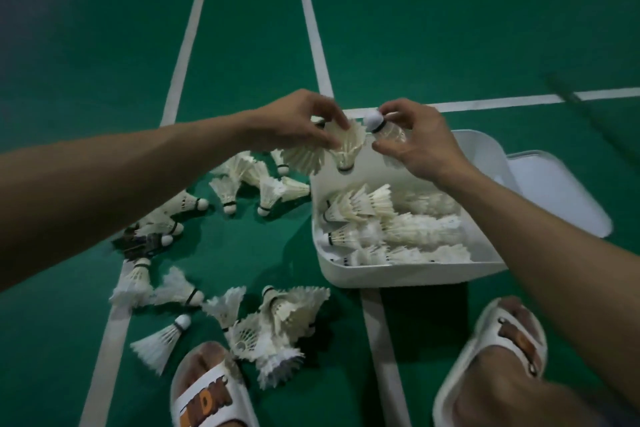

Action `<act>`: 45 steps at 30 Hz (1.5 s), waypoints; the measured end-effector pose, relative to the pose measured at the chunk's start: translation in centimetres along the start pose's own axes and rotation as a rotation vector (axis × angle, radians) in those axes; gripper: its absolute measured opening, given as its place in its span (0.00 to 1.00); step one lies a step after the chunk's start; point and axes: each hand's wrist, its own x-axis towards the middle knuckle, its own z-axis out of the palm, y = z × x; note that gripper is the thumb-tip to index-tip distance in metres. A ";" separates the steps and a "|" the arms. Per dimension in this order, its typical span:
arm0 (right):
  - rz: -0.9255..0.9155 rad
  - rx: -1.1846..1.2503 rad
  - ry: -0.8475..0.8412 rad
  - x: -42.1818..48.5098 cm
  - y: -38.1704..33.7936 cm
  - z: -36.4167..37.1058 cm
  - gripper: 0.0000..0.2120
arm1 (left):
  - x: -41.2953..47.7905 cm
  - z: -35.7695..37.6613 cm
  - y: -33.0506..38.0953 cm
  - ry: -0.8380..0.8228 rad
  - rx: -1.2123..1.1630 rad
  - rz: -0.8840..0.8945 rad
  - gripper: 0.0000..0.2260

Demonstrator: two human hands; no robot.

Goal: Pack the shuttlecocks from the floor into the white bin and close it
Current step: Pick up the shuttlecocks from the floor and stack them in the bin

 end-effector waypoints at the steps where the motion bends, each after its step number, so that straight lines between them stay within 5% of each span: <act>1: 0.005 -0.054 -0.013 0.1 1.4 -0.6 0.20 | 0.9 0.8 0.4 -0.052 0.030 -0.005 0.12; 6: 0.164 -0.357 -0.114 -0.2 8.1 -1.9 0.23 | 4.1 5.0 0.0 -0.270 0.178 -0.063 0.11; 9: 0.268 -0.491 -0.153 -0.2 10.8 -1.7 0.16 | 5.1 6.4 -1.0 -0.347 0.208 -0.129 0.12; 17: 0.160 -0.699 -0.269 0.8 13.0 1.4 0.13 | 6.8 7.8 -2.5 -0.412 0.159 -0.240 0.11; 24: 0.086 -0.473 -0.435 1.1 14.0 3.1 0.28 | 7.5 8.0 -2.7 -0.416 0.122 -0.263 0.11; 29: 0.263 -0.080 -0.393 0.5 14.4 1.1 0.35 | 7.6 7.9 -2.6 -0.406 0.122 -0.265 0.11; 36: 0.320 -0.074 -0.395 0.6 15.1 2.2 0.29 | 7.3 7.9 -2.4 -0.396 0.130 -0.253 0.11; 45: 0.289 -0.051 -0.336 0.5 14.3 -0.1 0.37 | 7.5 8.1 -1.1 -0.397 0.068 -0.203 0.11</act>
